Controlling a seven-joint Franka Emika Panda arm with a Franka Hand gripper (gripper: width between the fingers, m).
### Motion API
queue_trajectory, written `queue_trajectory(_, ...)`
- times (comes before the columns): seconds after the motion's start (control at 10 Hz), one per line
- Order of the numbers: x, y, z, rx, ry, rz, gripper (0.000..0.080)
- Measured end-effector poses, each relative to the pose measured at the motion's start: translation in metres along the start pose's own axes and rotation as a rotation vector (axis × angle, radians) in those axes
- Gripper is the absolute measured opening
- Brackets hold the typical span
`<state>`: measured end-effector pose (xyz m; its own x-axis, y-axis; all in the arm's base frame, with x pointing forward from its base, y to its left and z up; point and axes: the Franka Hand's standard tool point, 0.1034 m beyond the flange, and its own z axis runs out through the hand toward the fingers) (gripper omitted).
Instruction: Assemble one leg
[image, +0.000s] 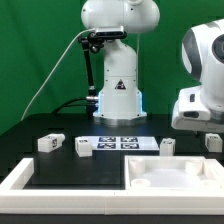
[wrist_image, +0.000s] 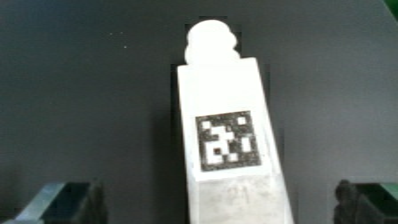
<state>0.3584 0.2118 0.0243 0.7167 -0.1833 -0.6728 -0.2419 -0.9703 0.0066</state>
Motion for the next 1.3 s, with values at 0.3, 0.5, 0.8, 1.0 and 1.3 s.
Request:
queue_trajectory(0.3, -0.008, -0.002, 0.011, -0.010, -0.020, -0.027, 0.0649)
queue_trajectory(0.5, -0.008, 0.005, 0.017, -0.010, -0.046, -0.068, 0.0649)
queue_trajectory(0.8, -0.003, 0.014, 0.027, -0.011, -0.126, -0.069, 0.0649)
queue_trajectory(1.0, -0.003, 0.010, 0.029, -0.011, -0.120, -0.067, 0.0649)
queue_trajectory(1.3, -0.002, 0.010, 0.028, -0.010, -0.115, -0.045, 0.0388)
